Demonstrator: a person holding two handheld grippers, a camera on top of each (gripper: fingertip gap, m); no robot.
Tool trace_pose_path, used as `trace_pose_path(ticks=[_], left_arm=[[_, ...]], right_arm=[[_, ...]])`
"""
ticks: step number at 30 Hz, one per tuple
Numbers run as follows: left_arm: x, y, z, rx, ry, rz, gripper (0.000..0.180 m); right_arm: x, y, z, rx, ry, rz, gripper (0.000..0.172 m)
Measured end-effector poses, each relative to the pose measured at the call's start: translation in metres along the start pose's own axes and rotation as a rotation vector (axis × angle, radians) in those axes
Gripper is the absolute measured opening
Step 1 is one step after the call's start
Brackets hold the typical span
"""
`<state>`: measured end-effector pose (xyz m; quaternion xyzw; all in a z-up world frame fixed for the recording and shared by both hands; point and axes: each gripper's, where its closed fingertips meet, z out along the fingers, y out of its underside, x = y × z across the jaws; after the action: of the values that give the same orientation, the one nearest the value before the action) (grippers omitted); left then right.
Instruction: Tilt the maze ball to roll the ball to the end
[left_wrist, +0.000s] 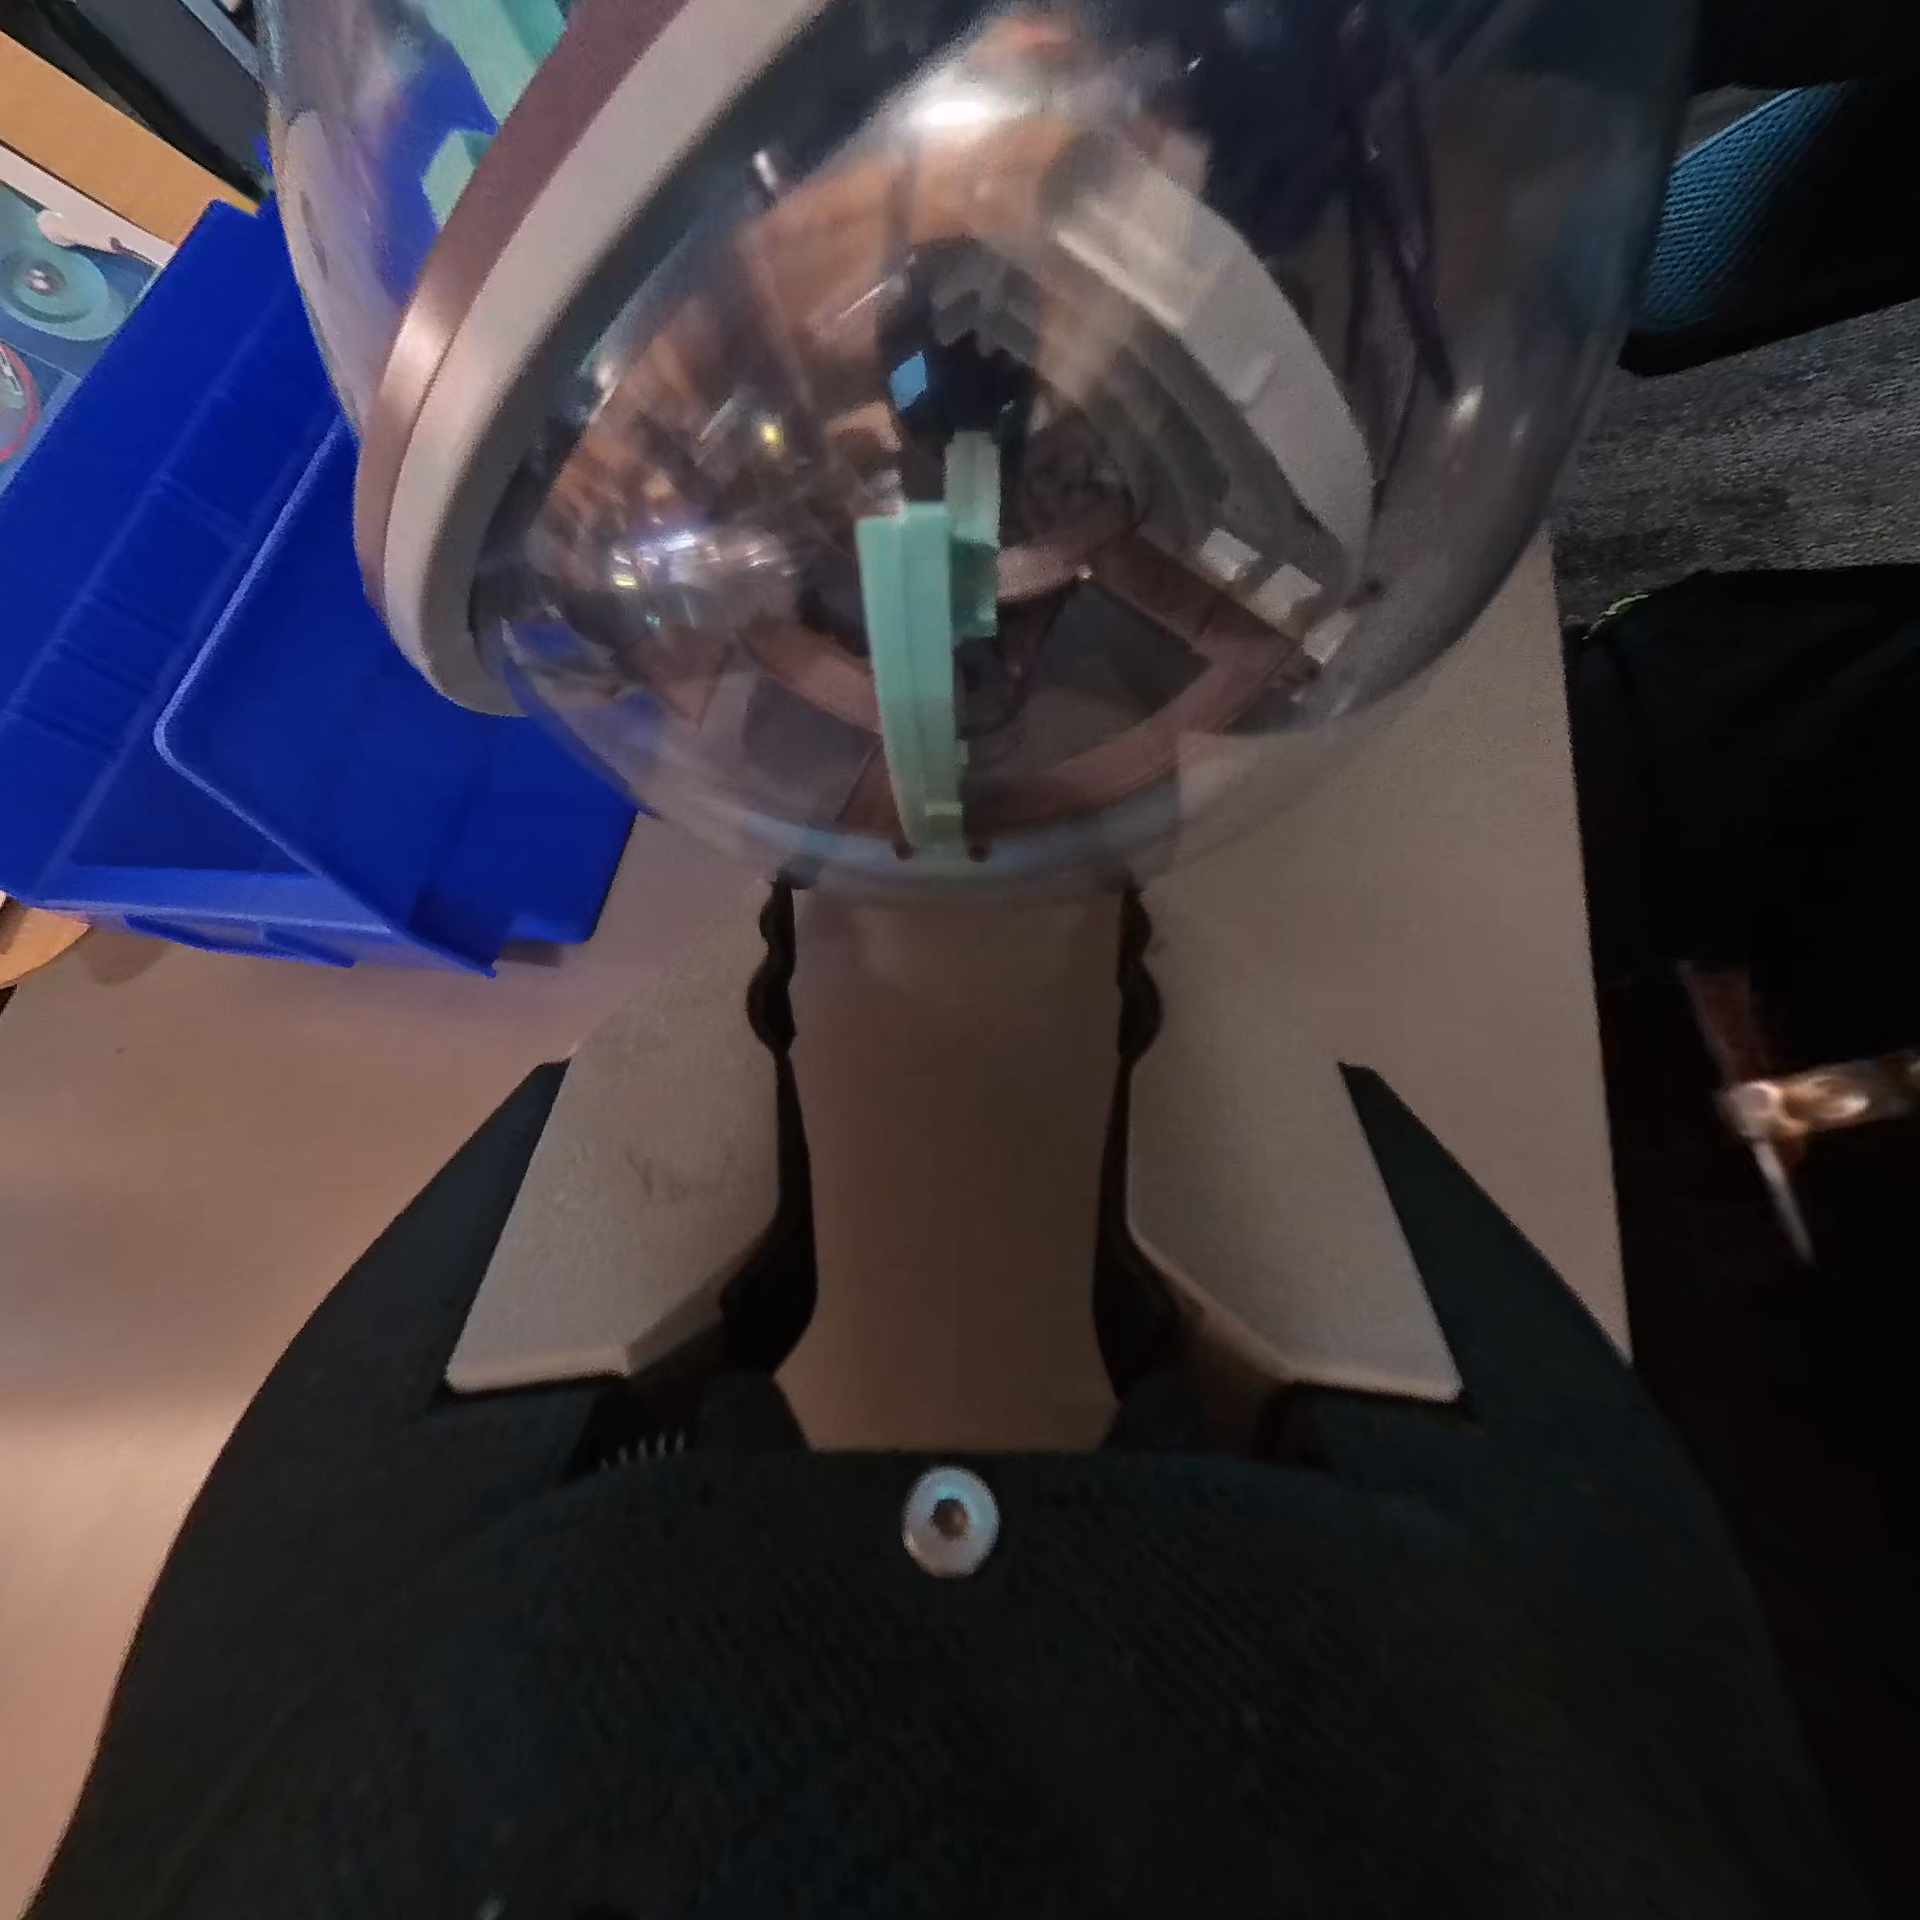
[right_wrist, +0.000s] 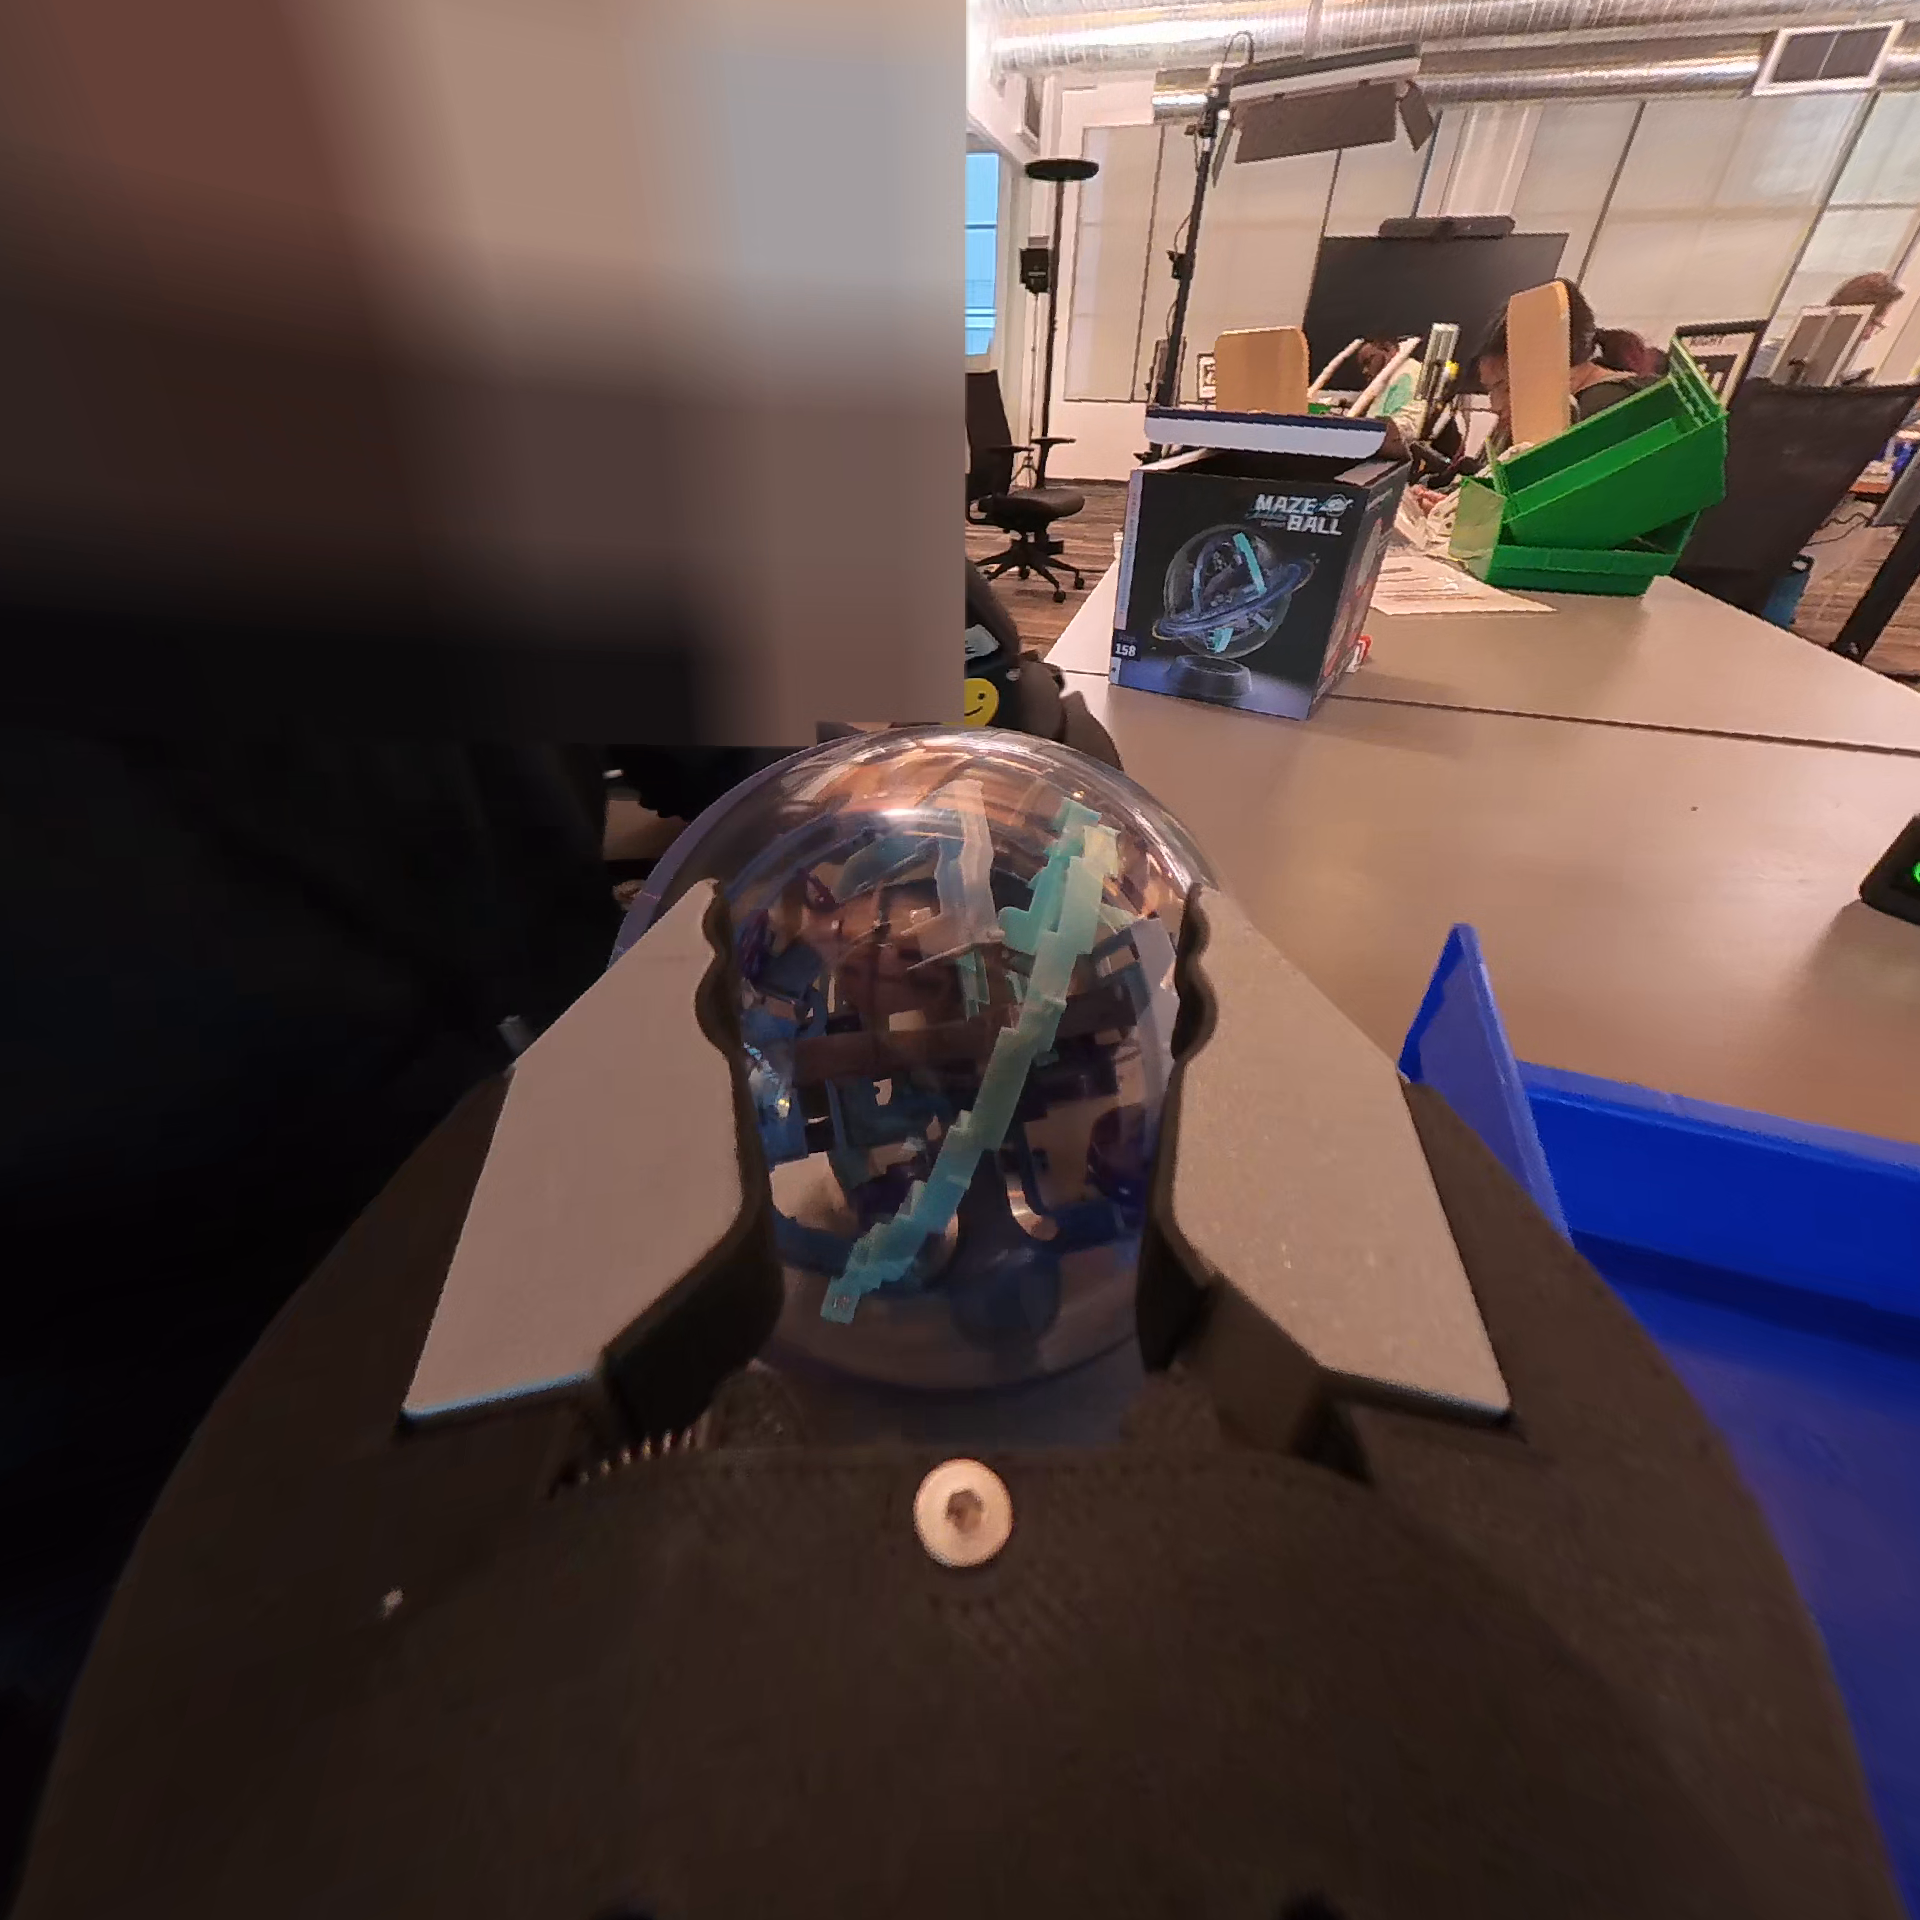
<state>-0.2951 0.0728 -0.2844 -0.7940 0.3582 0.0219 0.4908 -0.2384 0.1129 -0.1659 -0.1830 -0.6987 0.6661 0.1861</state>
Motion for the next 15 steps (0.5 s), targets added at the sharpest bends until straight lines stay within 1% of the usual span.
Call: trace_pose_path(ticks=[4, 6, 10, 15], left_arm=[[-0.002, 0.001, 0.001, -0.009, -0.021, -0.002, 0.061], [-0.003, 0.003, 0.003, -0.022, -0.017, -0.013, 0.061], [-0.008, 0.007, 0.006, -0.058, -0.043, -0.027, 0.067], [-0.012, 0.011, 0.008, -0.09, -0.081, -0.021, 0.06]], right_arm=[[0.004, -0.002, -0.002, 0.01, 0.023, 0.003, 0.076], [0.005, -0.003, -0.001, 0.022, 0.035, 0.009, 0.075], [0.007, -0.005, 0.004, 0.046, 0.054, 0.015, 0.075], [0.01, -0.006, 0.005, 0.047, 0.082, 0.005, 0.075]])
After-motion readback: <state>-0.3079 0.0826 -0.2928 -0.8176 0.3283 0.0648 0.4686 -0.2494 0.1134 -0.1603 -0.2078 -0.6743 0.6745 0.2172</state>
